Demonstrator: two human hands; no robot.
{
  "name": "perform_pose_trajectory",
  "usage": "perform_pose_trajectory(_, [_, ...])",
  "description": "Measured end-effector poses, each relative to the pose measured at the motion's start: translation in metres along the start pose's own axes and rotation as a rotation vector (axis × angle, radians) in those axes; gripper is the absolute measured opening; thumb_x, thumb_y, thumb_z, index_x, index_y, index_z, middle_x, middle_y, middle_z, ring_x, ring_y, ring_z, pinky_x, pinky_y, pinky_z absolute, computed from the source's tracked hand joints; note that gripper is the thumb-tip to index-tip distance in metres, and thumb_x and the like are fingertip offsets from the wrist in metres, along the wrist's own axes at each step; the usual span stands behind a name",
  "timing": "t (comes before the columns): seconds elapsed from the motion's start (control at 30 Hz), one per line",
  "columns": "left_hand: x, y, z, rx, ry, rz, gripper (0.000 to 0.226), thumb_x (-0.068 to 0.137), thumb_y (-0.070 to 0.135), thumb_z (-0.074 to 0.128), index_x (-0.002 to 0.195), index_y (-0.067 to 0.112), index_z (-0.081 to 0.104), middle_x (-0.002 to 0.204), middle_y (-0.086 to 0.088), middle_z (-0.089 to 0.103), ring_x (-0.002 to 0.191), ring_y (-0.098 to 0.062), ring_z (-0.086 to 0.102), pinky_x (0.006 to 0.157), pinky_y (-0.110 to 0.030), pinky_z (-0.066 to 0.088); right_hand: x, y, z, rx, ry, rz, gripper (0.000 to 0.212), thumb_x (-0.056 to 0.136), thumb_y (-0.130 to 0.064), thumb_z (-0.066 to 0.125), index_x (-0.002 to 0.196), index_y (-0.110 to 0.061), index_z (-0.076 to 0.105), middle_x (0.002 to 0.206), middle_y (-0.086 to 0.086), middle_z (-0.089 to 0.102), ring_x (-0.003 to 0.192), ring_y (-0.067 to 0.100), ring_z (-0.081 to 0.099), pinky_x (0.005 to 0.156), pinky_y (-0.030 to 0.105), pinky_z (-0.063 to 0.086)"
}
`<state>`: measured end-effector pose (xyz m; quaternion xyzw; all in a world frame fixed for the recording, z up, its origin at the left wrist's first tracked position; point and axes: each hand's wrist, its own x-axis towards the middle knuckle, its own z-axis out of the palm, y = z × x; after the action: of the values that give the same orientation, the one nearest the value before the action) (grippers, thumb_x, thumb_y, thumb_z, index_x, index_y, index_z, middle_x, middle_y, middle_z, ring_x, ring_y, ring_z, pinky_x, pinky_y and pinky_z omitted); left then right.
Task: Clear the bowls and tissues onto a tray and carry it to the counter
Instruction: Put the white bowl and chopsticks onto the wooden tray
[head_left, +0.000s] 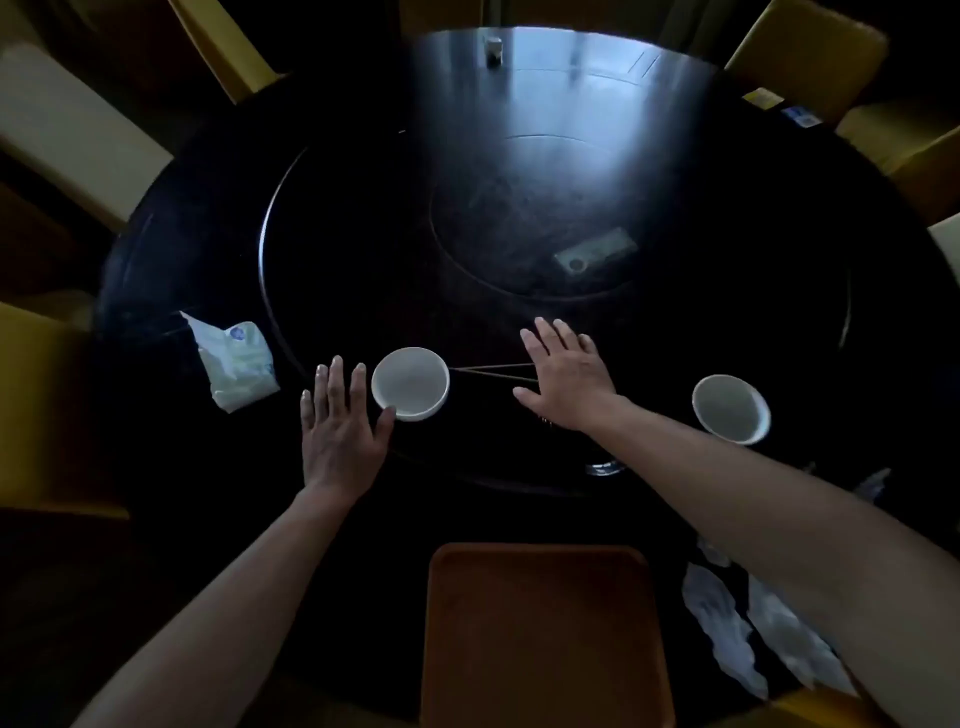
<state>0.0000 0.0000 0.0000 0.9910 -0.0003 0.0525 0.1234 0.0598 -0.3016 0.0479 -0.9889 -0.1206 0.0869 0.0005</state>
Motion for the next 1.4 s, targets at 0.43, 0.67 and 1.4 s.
perform_pose_trajectory(0.43, [0.044,-0.013,0.014,-0.441,-0.327,-0.225,0.057,0.101,0.037,0.054,0.152,0.019,0.034,0.084,0.008,0.062,0.086,-0.026,0.065,0.071,-0.036,0.043,0.072,-0.028,0.020,-0.077,-0.272,-0.002,0.070,0.080,-0.055,0.069,0.138,-0.020,0.050,0.138,0.003,0.050,0.129,0.027,0.045,0.108,0.044,0.038])
perform_pose_trajectory(0.67, [0.049,-0.013,0.026,-0.668,-0.321,-0.394,0.048,0.099,0.022,0.055,0.146,0.016,0.045,0.081,0.000,0.065,0.075,-0.015,0.063,0.065,-0.031,0.047,0.084,-0.027,0.026,-0.106,-0.223,-0.032,0.058,0.083,-0.051,0.066,0.130,-0.019,0.054,0.129,0.005,0.053,0.120,0.026,0.050,0.103,0.041,0.042])
perform_pose_trajectory(1.4, [0.032,-0.015,0.011,-1.074,-0.267,-0.567,0.024,0.098,0.007,0.054,0.118,0.007,0.066,0.070,-0.017,0.067,0.044,-0.006,0.053,0.043,-0.020,0.041,0.104,-0.026,0.016,-0.309,-0.355,-0.190,0.024,0.085,-0.037,0.066,0.104,-0.022,0.067,0.097,0.000,0.069,0.094,0.024,0.067,0.077,0.037,0.054])
